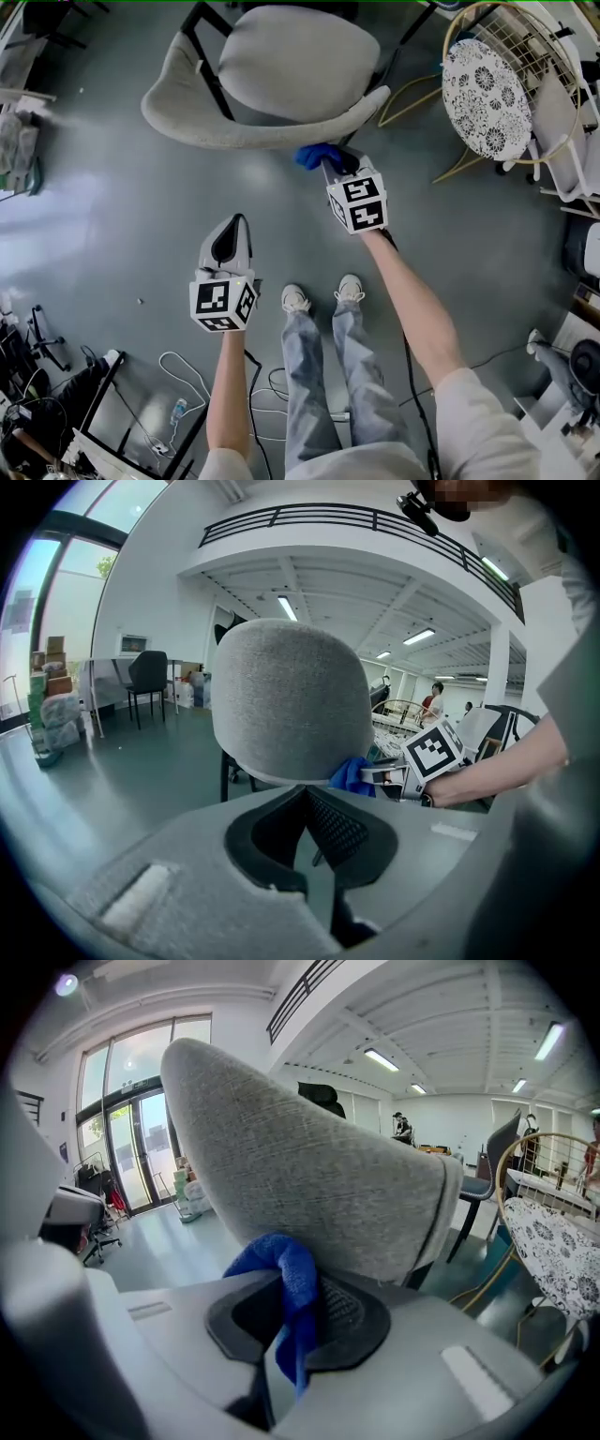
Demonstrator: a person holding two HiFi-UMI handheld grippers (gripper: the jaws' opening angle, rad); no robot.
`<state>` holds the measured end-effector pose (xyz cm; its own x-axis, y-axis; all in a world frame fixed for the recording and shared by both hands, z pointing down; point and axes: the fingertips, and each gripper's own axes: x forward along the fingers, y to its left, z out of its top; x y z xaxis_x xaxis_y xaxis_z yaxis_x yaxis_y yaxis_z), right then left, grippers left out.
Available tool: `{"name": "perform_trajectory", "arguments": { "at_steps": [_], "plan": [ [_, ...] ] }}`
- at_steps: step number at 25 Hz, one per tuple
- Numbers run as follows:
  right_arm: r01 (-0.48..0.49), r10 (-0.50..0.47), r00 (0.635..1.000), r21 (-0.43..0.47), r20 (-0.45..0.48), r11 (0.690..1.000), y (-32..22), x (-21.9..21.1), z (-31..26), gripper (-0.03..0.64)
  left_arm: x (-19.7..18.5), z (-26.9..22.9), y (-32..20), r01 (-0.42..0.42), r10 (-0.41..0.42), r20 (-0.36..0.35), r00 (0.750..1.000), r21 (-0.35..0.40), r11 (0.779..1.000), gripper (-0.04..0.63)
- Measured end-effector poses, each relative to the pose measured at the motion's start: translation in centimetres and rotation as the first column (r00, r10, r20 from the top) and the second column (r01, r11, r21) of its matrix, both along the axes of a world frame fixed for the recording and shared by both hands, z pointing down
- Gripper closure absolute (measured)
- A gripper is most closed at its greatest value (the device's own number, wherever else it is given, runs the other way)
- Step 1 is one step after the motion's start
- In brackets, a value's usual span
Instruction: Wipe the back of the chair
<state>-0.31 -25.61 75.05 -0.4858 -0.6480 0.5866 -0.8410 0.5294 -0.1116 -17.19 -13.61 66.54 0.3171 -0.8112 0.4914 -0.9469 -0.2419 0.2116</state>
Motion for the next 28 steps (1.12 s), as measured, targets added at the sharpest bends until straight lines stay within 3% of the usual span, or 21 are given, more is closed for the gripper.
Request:
{"name": "perform_trajectory", "arguments": {
  "at_steps": [17,28],
  "plan": [
    [-0.172,0.172,0.985,-0.008,0.002,0.985,-5.2,11.7,0.6,0.569,6.3,1.1,-2.5,-0.044,0.044,0.008,0.999,-0.019,0.999,0.591],
    [-0.17,0.171,0.985,0.03,-0.032,0.985,-6.4,14.2,-0.5,0.569,7.3,0.7,-3.2,-0.051,0.051,0.014,0.999,-0.019,0.999,0.591]
  ]
}}
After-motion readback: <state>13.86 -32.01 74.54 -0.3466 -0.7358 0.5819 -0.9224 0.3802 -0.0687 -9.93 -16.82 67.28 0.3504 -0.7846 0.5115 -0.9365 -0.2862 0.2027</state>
